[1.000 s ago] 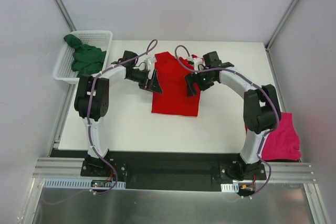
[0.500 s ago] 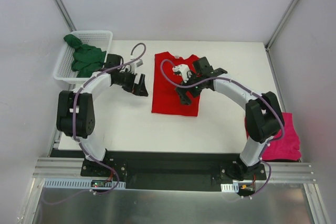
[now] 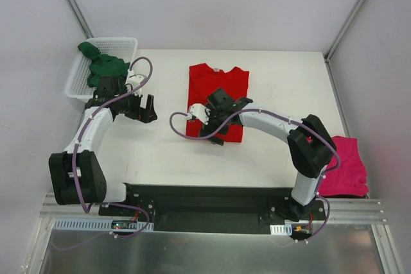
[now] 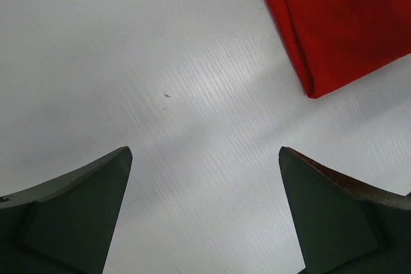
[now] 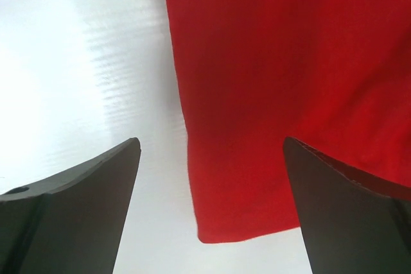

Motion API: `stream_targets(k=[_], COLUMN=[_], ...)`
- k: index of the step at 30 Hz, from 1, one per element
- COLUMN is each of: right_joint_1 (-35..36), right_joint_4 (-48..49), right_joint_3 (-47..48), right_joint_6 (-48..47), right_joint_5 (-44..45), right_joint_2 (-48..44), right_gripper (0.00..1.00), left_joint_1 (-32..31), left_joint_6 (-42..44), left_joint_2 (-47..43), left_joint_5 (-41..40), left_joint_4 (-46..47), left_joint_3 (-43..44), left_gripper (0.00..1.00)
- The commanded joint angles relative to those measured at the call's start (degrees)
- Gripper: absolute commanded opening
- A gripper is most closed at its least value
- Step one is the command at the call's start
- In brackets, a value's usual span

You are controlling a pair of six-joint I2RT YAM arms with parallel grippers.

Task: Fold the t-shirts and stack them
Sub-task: Fold the folded rectangular tshirt in 1/3 of the way, then grab one side of the 2/3 rectangular tshirt with right arm

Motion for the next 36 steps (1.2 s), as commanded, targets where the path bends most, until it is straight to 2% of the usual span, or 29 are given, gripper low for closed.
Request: stream_targets(k=[1,9,18,27,28,30,31,36], right_joint_1=[2.4,5.5,10.6,9.9,9.6,9.3,9.2,9.3], right_joint_4=[-2.5,-5.5,-9.0,-10.8,-11.4,-13.4,-14.0,-13.7], right_joint_3=[-0.3,-2.9,-2.0,4.9,7.0,8.8,9.5,9.3], right_joint_6=[-8.9,-11.9,-8.2,-6.1,-5.8,-5.5,-5.2,-4.5], right_joint_5=[14.7,22.0,18.3,15.0,14.8,13.8,13.5,13.5], right_joint_2=[1.4,0.9,-0.4,4.5,5.2,7.1,7.8,8.6], right_gripper=[0.96,0.97,0.97,0.99,0.97,0.80,0.74,0.66], left_joint_1=[0.1,0.1,0.1,0.1,0.1,0.2,0.1,0.1], left_joint_6=[1.5,1.0,0.7,0.3,0.5,0.4,0.4,0.0], left_joint_2=[-5.0,-8.8,-10.3,-11.3,-11.4,-11.3,-11.2,-10.8], left_joint_5=[-0.8,-1.2,-1.0,0.0,0.1,0.3,0.4,1.5], left_joint_4=[-1.6,-1.7,-1.7,-1.9,-2.0,-2.0,-2.0,-2.1], left_joint_3=[-3.2,-5.7,-7.5,-8.1,-7.9,-7.7,-7.6,-7.3], left_gripper=[0.99,0.99,0.99,0.99,0.99,0.99,0.99,0.99])
